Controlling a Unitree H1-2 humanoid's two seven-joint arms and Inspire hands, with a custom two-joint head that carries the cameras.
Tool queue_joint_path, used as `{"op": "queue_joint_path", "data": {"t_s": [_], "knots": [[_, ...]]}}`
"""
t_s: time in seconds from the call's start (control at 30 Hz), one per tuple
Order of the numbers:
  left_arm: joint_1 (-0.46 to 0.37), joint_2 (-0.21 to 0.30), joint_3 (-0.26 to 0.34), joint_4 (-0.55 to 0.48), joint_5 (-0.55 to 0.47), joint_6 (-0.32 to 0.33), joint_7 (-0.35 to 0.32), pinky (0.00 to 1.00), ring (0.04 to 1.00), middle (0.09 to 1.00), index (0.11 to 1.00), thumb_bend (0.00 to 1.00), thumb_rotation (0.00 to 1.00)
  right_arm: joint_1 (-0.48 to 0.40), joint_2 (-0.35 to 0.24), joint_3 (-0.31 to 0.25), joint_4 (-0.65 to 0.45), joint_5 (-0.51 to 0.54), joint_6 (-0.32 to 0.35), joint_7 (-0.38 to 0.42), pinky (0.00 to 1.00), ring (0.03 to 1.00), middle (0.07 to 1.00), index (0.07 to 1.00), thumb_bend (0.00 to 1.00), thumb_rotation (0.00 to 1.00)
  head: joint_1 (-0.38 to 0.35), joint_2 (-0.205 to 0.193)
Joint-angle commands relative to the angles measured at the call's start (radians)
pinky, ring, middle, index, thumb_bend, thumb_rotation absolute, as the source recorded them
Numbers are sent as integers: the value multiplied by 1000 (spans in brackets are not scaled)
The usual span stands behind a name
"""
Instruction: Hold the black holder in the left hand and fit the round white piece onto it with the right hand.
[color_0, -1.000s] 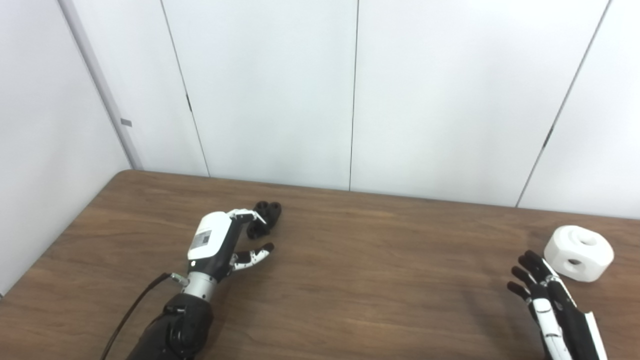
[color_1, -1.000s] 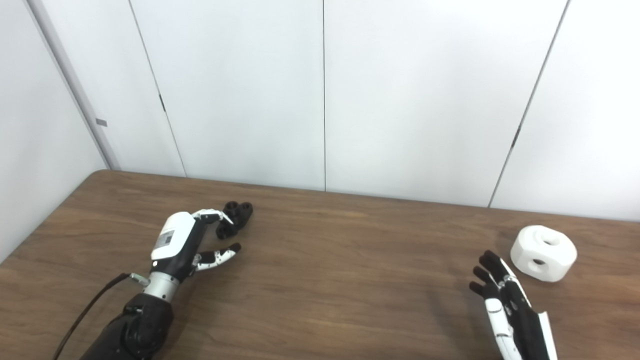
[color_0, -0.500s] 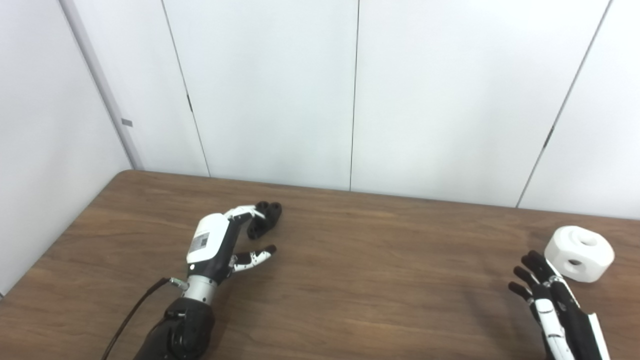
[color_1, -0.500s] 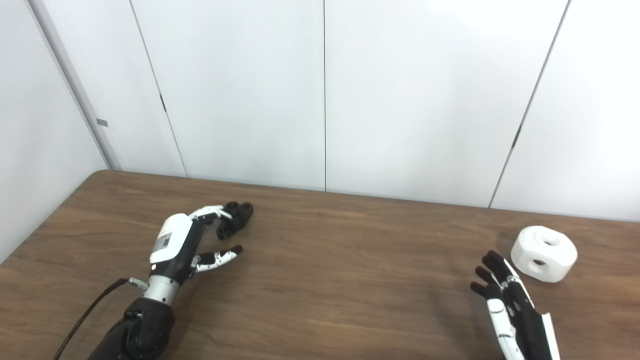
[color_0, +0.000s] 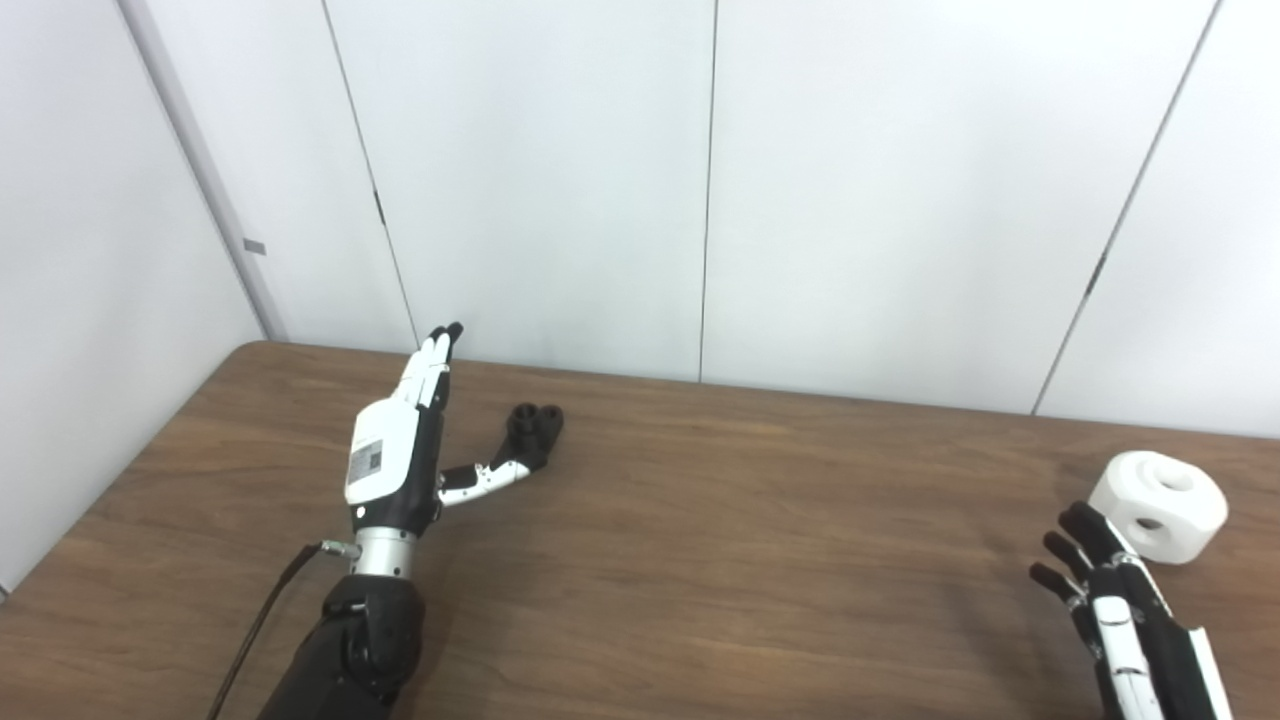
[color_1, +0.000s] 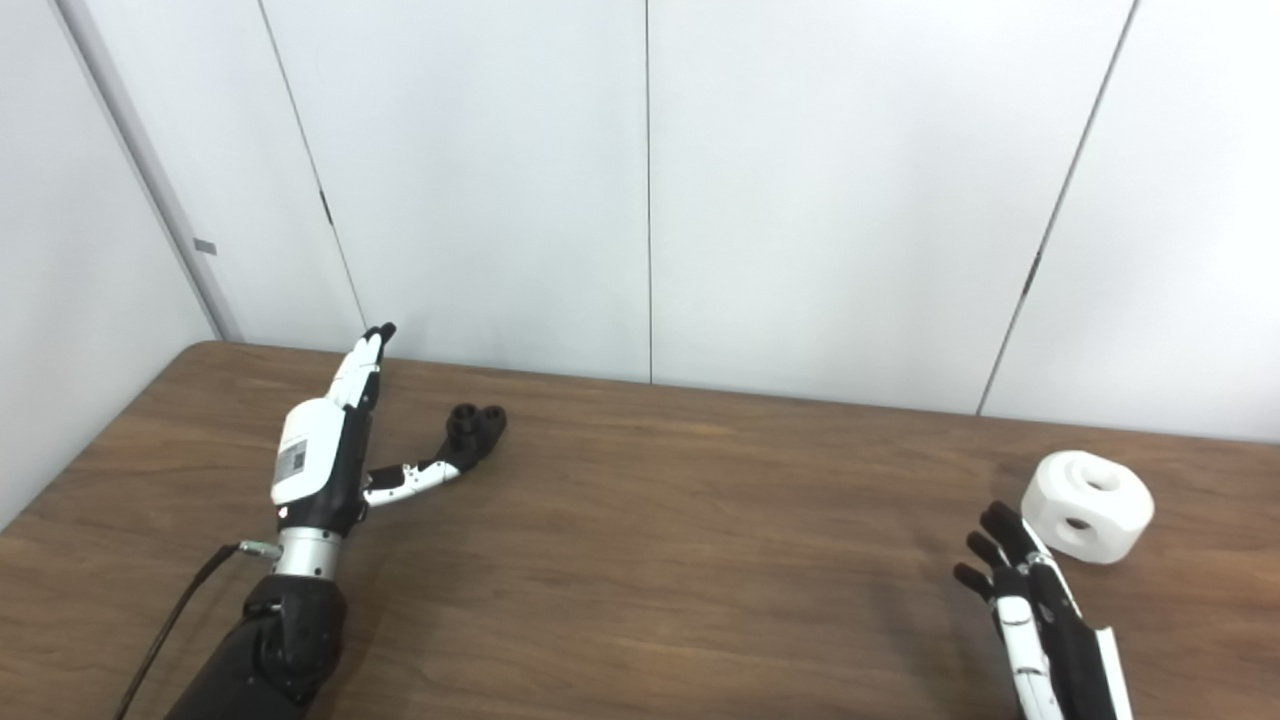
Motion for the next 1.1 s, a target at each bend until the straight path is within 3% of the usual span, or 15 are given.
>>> {"op": "queue_joint_path", "data": {"t_s": [0.0,0.07,0.13,0.3,0.43,0.6,0.83,1.07], "knots": [[4,-17,-5,-8,-31,54,-56,825,956,1000,1000,1000,463,-10,1,-2,-12,14,-15,3,792,878,899,874,227,739,0,6],[-6,-21,-12,-25,-46,122,-125,839,967,1000,1000,1000,460,-8,2,-2,-17,6,-9,-2,790,874,896,870,228,732,0,6],[-21,-21,-22,-33,-52,186,-187,917,994,1000,1000,1000,432,-7,0,-2,-23,2,-5,-3,796,876,897,872,232,730,2,12],[-74,13,-67,-21,-41,316,-324,979,1000,999,980,1000,439,1,-4,-4,-41,3,5,-1,794,871,892,871,237,731,3,28],[-102,53,-103,-29,-38,383,-424,982,1000,997,973,1000,476,6,-1,-6,-54,17,12,2,804,879,893,866,222,728,2,33],[-98,78,-123,-70,-36,424,-484,975,996,990,968,1000,480,9,-2,-1,-59,16,13,5,811,882,901,873,240,742,-2,45],[-92,74,-135,-99,-24,445,-482,973,975,946,889,1000,420,15,4,4,-64,-2,22,-4,804,871,890,863,245,737,-1,50],[-91,66,-135,-85,-8,385,-394,892,907,874,794,1000,377,12,3,-3,-79,10,17,-5,775,872,890,864,233,728,3,67]]}}
